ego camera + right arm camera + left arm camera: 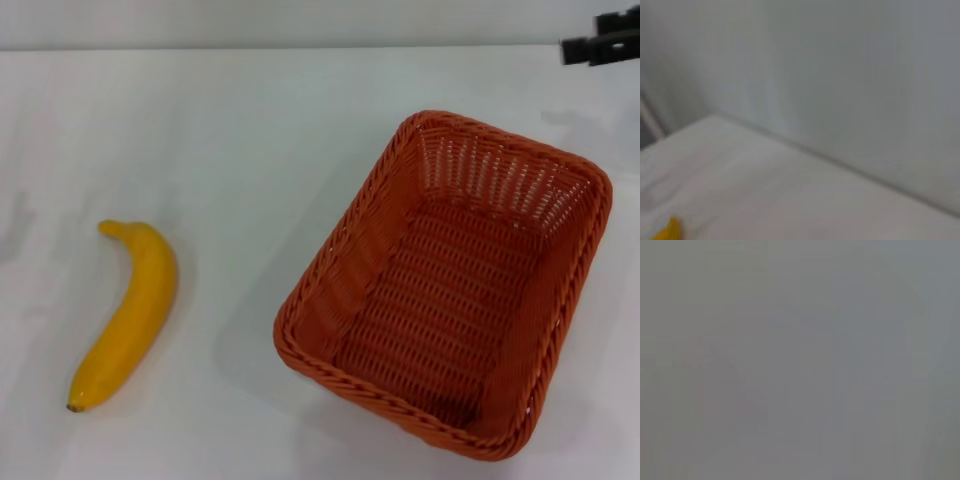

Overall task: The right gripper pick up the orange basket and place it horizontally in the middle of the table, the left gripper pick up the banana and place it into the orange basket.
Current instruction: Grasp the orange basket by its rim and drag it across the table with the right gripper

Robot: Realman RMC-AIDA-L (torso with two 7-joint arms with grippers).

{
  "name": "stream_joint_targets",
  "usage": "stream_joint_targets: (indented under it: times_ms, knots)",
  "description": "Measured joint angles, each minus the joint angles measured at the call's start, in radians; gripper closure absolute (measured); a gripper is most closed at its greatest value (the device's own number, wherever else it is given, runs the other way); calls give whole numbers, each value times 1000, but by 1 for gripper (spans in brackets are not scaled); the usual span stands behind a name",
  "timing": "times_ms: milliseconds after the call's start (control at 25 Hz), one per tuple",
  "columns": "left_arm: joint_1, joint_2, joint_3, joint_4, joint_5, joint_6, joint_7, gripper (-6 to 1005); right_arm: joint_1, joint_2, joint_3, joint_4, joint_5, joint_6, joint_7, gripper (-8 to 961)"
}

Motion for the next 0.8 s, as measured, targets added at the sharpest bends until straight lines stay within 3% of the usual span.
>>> stream_joint_targets:
  times_ms: [120,160,280,640,800]
  knots:
    - [-6,0,2,-2,2,-6,-2,120,68,0,-3,-2,-102,-33,50,85]
    - [-10,0,2,-2,4,-9,-3,120,121,11,-5,1,-209,-50,84,85]
    - [-25,0,2,-2,8,-17,-4,120,154,25,-5,9,-301,-63,106,101]
    - [-20,1,2,-4,17,-24,-19,120,293,115,-11,126,-551,-50,126,200]
    - [-18,1,2,-4,19,-24,-20,121,320,140,-19,159,-605,-9,127,198]
